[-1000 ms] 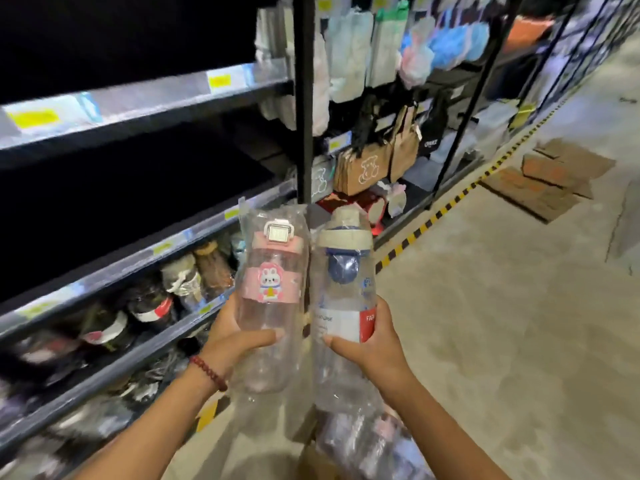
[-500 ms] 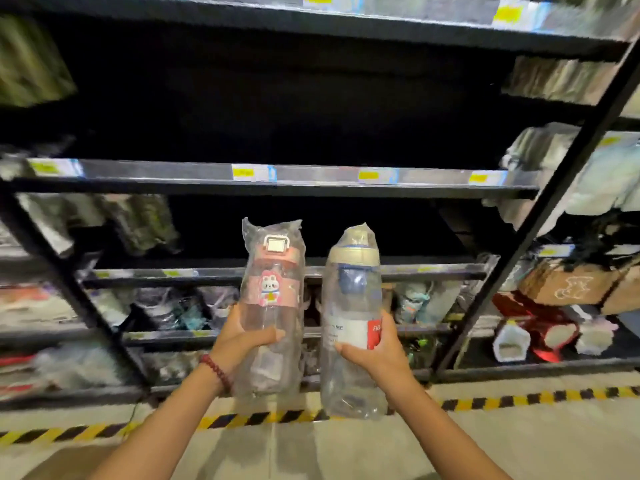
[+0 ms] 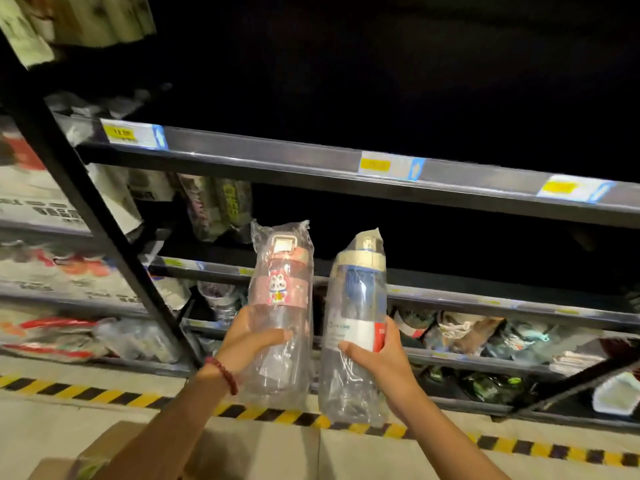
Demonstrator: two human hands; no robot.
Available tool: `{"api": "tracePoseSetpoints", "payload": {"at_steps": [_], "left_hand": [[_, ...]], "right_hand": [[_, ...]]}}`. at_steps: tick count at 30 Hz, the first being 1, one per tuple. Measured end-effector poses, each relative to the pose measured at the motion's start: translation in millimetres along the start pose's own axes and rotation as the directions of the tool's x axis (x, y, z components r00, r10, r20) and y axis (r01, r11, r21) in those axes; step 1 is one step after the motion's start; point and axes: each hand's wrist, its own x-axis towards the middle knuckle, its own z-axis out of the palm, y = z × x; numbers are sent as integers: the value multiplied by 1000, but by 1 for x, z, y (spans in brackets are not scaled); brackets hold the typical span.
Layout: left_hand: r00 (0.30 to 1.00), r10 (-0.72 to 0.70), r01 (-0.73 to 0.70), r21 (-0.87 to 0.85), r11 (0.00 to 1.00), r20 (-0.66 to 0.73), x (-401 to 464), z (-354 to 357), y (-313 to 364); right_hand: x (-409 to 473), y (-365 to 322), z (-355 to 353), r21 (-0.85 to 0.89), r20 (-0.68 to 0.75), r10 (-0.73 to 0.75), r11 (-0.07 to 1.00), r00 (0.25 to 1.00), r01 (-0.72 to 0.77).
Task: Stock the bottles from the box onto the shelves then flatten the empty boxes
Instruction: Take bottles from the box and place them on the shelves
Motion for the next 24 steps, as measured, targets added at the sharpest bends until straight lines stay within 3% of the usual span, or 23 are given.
{"api": "tracePoseSetpoints", "payload": {"at_steps": [7, 12, 17, 21, 24], "left_hand": [[992, 47, -44, -34, 998, 119, 103, -18, 18], [994, 70, -70, -6, 998, 82, 152, -20, 33], [989, 110, -108, -25, 994, 94, 182, -14, 36], [971, 189, -188, -23, 982, 149, 196, -6, 34], [974, 209, -207, -34, 978, 85, 205, 4, 38]], "right_hand": [[99, -13, 47, 33, -57, 26, 999, 998, -24], [148, -29, 49, 12, -32, -44, 999, 999, 44], [184, -34, 40, 123, 16, -67, 990, 998, 64], [201, -34, 29, 150, -9, -63, 987, 998, 63], [212, -42, 18, 198, -45, 5, 980, 999, 4]]}}
